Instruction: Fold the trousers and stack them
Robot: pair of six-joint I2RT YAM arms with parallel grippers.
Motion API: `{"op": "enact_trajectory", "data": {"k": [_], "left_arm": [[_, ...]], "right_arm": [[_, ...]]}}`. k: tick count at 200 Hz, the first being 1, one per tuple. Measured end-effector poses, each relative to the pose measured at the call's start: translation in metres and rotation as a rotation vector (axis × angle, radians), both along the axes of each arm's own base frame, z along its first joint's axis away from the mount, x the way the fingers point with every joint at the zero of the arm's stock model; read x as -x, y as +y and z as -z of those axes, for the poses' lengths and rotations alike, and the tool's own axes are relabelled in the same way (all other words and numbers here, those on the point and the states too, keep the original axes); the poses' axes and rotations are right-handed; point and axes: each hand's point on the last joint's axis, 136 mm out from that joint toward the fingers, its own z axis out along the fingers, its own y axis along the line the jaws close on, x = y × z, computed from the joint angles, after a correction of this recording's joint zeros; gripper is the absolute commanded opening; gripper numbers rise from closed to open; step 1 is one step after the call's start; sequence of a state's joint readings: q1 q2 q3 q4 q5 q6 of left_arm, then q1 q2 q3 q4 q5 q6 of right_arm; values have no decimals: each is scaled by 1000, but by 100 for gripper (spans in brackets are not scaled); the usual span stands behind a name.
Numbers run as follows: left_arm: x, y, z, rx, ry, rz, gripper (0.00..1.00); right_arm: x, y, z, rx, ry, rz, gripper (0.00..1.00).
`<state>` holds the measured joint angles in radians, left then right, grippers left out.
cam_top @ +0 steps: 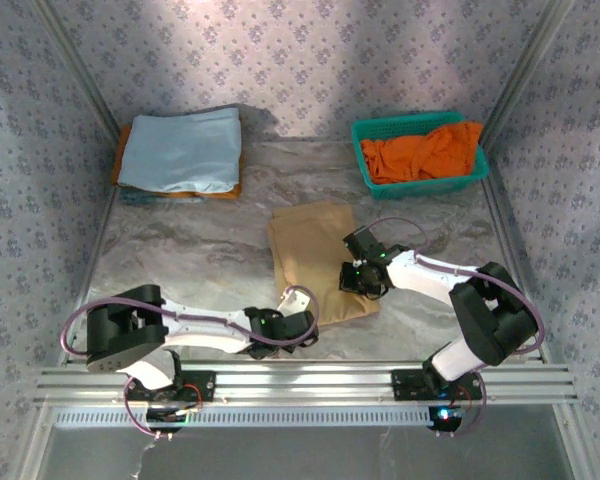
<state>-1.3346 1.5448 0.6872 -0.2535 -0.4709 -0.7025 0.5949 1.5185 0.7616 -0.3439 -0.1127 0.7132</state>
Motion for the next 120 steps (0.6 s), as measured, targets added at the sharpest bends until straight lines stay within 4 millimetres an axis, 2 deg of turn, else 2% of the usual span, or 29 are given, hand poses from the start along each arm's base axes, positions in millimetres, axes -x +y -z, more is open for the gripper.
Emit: {"op": "enact_trajectory", "data": {"k": [45,74,92,105,114,120], "left_arm": [[-9,8,-3,-48,-37,22,0],[-8,19,-15,-68,-51,23,0],[-5,21,-26,-66,-57,28,28],[2,26,-31,-99,-56,39,59],[9,33,-33,-133,-49,48,73],[13,36,-35,-149,-45,59,79]], "right_arm": [[-3,-7,0,-5,3,22,8],[-5,-12,0,-18,12,36,8],[-5,-13,0,-21,16,33,10],[-6,-14,0,-16,16,32,12],[-6,-16,0,-14,18,35,15],[-6,-16,-1,-12,20,35,16]]}}
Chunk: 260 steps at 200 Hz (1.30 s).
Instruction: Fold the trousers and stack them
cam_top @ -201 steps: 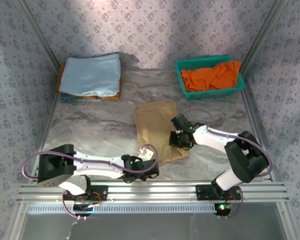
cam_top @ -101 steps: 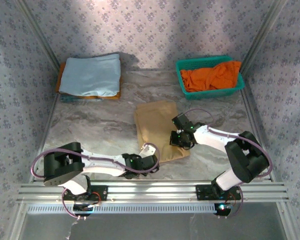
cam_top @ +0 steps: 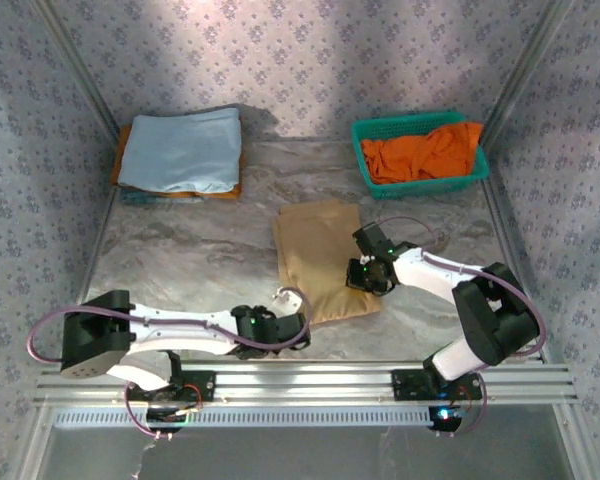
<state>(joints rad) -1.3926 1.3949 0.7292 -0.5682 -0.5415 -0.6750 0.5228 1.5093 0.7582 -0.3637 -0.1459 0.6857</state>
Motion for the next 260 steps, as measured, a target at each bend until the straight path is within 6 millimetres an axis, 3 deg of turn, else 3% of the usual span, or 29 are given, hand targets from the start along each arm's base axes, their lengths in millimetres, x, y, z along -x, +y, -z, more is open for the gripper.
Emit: {"op": "enact_trajectory", "data": {"k": [18,30,49,61,74,95,106,118,139,148,164,184,205,221,238,260], "left_arm": [[12,9,-10,-11,10,20,84],[13,14,-23,22,6,15,80],[6,21,-49,118,-14,-22,59],[-11,33,-63,185,-22,-104,45],[-34,51,-76,258,-33,-225,34],[-64,77,-94,380,-66,-382,29],[-76,88,-100,440,-81,-445,28],[-84,99,-101,476,-90,-498,27],[-91,104,-96,513,-82,-535,26],[-92,103,-95,520,-73,-537,26],[-97,101,-95,529,-72,-530,28],[-108,95,-95,511,-57,-524,34],[-126,85,-98,489,-40,-517,40],[-157,63,-111,500,-43,-494,41],[-197,33,-115,510,-38,-458,41],[-238,-4,-95,490,9,-407,39]], "right_arm": [[1,2,-2,5,3,-14,20],[3,5,-6,8,3,-28,21],[6,9,-15,16,-3,-52,21],[8,16,-21,22,-14,-72,18],[9,33,-32,13,-40,-110,10],[14,74,-49,-8,-81,-195,0],[15,97,-52,-16,-93,-238,0],[16,119,-50,-25,-98,-272,0],[29,142,-16,12,-47,-319,0],[35,146,-3,25,-25,-329,0],[36,157,-5,-7,-39,-337,0],[43,162,-6,-18,-45,-355,8],[49,154,-11,-8,-44,-364,18],[55,135,-30,6,-48,-354,22],[52,116,-70,-31,-119,-312,23],[52,92,-100,-78,-182,-242,15]]}}
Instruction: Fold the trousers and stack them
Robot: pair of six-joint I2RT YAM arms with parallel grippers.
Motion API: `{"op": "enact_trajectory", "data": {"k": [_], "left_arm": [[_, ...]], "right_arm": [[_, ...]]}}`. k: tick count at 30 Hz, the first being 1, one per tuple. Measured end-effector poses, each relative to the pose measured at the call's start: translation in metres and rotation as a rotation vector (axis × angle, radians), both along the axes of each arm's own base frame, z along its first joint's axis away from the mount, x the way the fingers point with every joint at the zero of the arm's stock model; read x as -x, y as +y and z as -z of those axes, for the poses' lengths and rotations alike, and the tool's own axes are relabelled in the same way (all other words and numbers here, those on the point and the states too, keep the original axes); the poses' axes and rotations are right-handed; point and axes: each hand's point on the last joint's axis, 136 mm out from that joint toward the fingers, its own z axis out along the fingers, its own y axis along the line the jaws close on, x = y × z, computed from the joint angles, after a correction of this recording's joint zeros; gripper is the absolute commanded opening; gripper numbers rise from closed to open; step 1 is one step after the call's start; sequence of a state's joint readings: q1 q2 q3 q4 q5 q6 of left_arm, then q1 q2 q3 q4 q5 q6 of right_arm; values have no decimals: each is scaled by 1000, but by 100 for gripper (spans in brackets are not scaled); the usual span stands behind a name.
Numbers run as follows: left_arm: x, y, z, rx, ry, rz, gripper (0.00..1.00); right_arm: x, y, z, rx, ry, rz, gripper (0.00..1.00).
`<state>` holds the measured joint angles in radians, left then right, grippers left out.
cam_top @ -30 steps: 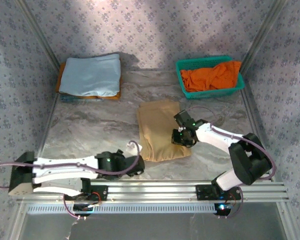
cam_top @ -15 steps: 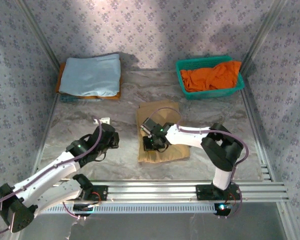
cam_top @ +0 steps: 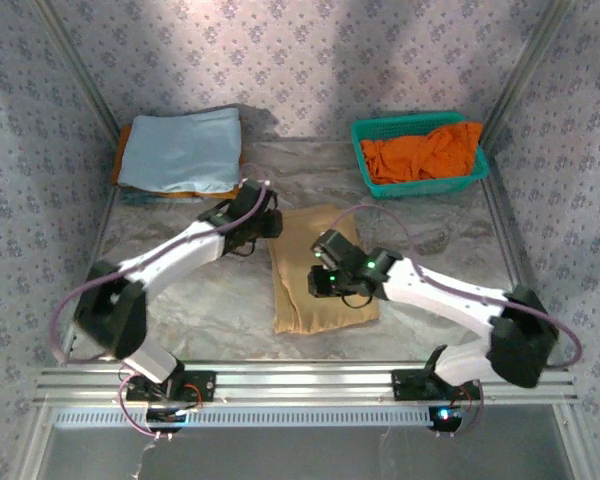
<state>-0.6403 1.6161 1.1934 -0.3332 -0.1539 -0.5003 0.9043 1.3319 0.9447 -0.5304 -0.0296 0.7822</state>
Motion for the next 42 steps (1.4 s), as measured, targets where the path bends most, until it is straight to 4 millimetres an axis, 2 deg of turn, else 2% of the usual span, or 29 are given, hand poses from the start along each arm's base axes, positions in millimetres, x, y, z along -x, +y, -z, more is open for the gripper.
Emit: {"op": "enact_trajectory", "data": {"k": [2,5,8,10,14,16,20,22,25,29,33,34,36,39,42], "left_arm": [[-20,-23,13,1,22,44,38],[-41,-50,38,2,52,99,36],[-49,-64,63,-2,92,132,35],[-49,-65,81,-6,126,138,32],[-46,-50,103,6,168,118,30],[-45,-41,101,37,159,100,30],[-20,2,102,58,179,15,29],[2,30,103,49,201,-42,28],[39,57,103,46,223,-102,25],[85,83,104,64,269,-167,24],[122,99,98,86,305,-209,26],[128,101,95,93,308,-214,28],[135,103,84,114,300,-218,39],[141,109,59,157,254,-225,66],[130,126,31,179,210,-278,72]], "right_arm": [[5,-19,8,7,14,43,10],[18,-56,46,79,98,115,5],[32,-94,82,138,191,201,4],[34,-116,98,147,249,271,3],[20,-133,103,114,284,347,4],[10,-136,104,102,302,363,4],[-21,-136,103,110,314,361,5],[-40,-133,101,118,307,349,7],[-72,-127,99,130,288,327,10],[-109,-113,97,126,268,280,16],[-154,-82,95,112,232,193,17],[-163,-74,93,108,215,171,18],[-170,-63,88,104,191,137,20],[-171,-53,76,96,175,99,25],[-171,-51,59,80,150,85,30]]}}
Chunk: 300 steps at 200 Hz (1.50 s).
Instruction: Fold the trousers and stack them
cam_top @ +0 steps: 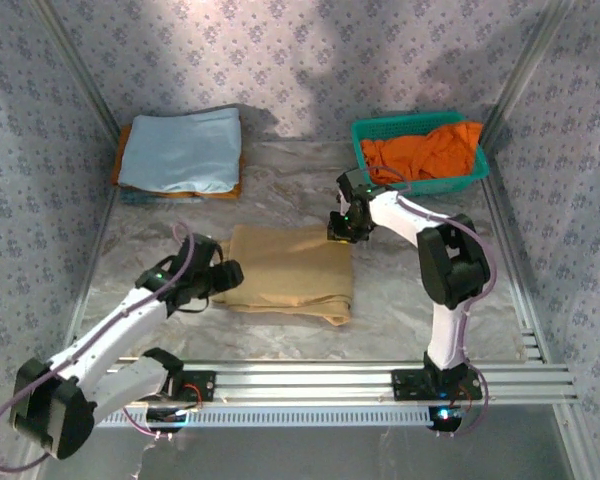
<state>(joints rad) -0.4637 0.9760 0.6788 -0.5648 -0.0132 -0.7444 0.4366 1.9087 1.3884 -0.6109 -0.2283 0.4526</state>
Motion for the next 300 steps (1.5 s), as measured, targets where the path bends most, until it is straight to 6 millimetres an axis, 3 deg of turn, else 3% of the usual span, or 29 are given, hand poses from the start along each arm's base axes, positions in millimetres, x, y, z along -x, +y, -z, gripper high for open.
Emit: {"op": "enact_trajectory", "data": {"k": [18,33,50,65,79,80,126,167,191,252,275,300], "left_arm": [[-26,22,-22,-8,-36,-89,70],[-45,36,-29,-36,-36,-133,68],[-89,44,-36,-100,-38,-152,65],[-131,39,-28,-149,-22,-124,63],[-156,35,-15,-186,-3,-95,59],[-168,33,-11,-205,-5,-83,59],[-221,46,49,-356,96,-43,47],[-264,64,70,-447,141,-36,52],[-284,75,70,-476,162,-31,57],[-294,88,75,-473,269,37,67],[-295,89,77,-447,307,39,47],[-296,88,80,-369,329,34,16]], "right_arm": [[3,0,-28,-20,-47,-3,34],[4,1,-56,-48,-108,-3,41],[13,0,-85,-81,-172,-2,50],[20,-2,-97,-98,-201,-1,54],[24,-6,-95,-100,-198,10,55],[24,-6,-95,-100,-198,10,55],[32,-30,-63,-75,-121,69,57],[25,-43,-60,-94,-122,104,58],[22,-47,-61,-105,-122,119,59],[17,-58,-62,-108,-121,149,59],[19,-59,-69,-114,-131,151,59],[25,-61,-85,-123,-150,155,59]]}}
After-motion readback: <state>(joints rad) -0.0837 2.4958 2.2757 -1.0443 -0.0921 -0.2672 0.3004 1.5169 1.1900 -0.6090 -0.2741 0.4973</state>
